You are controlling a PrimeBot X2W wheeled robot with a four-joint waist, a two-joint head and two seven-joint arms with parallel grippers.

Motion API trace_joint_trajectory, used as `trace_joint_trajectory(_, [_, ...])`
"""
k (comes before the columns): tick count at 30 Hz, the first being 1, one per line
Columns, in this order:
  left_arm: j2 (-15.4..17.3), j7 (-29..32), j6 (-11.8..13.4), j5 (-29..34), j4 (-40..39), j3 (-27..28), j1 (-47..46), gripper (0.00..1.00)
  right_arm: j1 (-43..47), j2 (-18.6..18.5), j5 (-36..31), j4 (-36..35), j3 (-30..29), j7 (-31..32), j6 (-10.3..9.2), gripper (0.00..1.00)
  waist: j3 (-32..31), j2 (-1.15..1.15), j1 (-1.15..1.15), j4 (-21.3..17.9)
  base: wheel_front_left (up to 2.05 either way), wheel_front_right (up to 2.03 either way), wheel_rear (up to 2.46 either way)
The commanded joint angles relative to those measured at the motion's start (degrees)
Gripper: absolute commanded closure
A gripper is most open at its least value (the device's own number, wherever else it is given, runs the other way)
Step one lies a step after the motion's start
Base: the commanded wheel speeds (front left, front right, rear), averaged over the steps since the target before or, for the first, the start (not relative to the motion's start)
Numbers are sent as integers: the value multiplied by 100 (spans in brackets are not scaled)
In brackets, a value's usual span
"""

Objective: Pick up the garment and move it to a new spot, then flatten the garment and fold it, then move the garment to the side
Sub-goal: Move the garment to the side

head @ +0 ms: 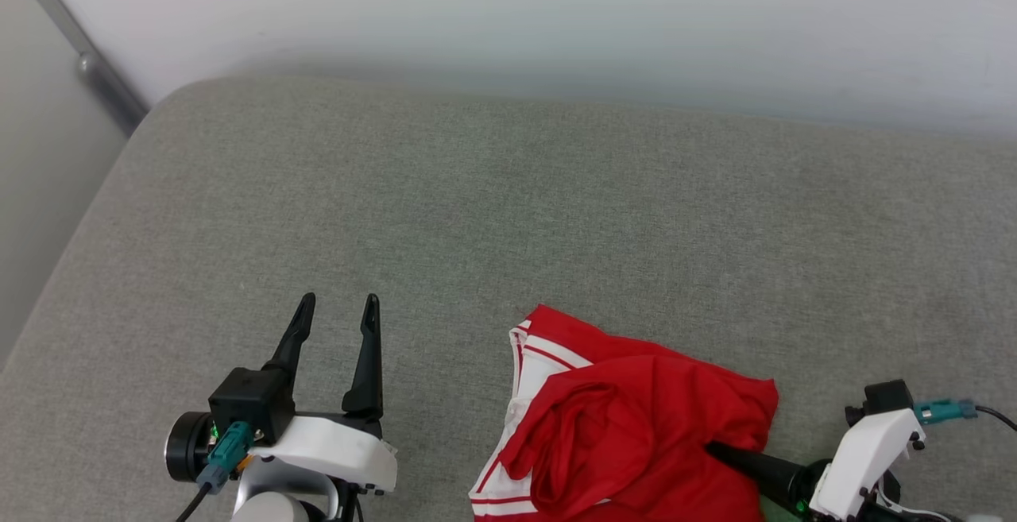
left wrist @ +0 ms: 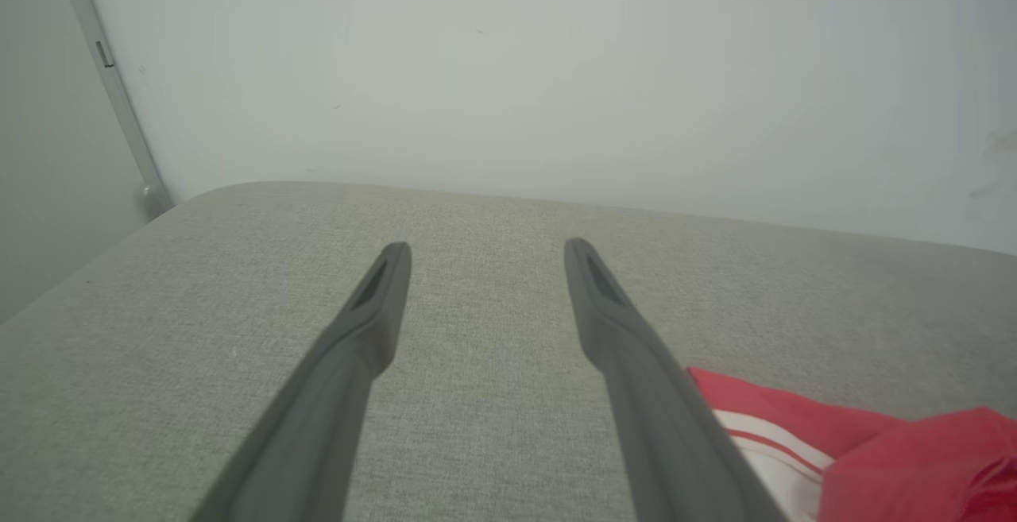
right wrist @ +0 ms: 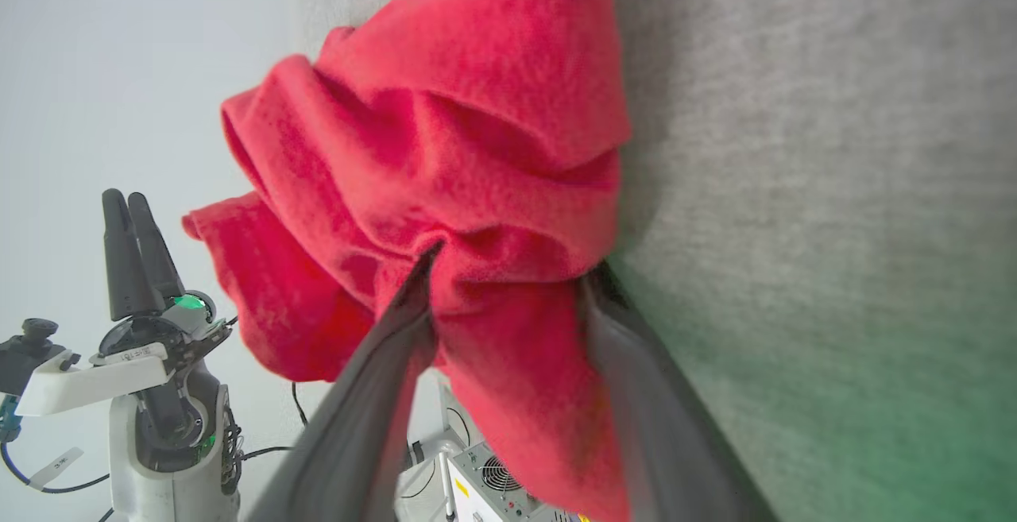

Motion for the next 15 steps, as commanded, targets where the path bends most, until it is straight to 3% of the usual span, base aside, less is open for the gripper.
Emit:
trace_joint_trajectory(1, [-28,-27,-31,30,19,23,-43,0,-96,-64,55,19,108,-72,0,100,12,0,0,10,0,0,0])
trace_joint_trajectory(7, [-67,-27,-68,74,70,72,46,0,-208,-484,28,-354,641,-366,0,100,-117,0,0,-104,0,0,0])
trace_joint_trajectory(15, [-105,-26,-122,103,55,142,227,0,-473,-1846,-1114,-1500,2053,-529,0,100,-442,0,0,-896,0,0,0])
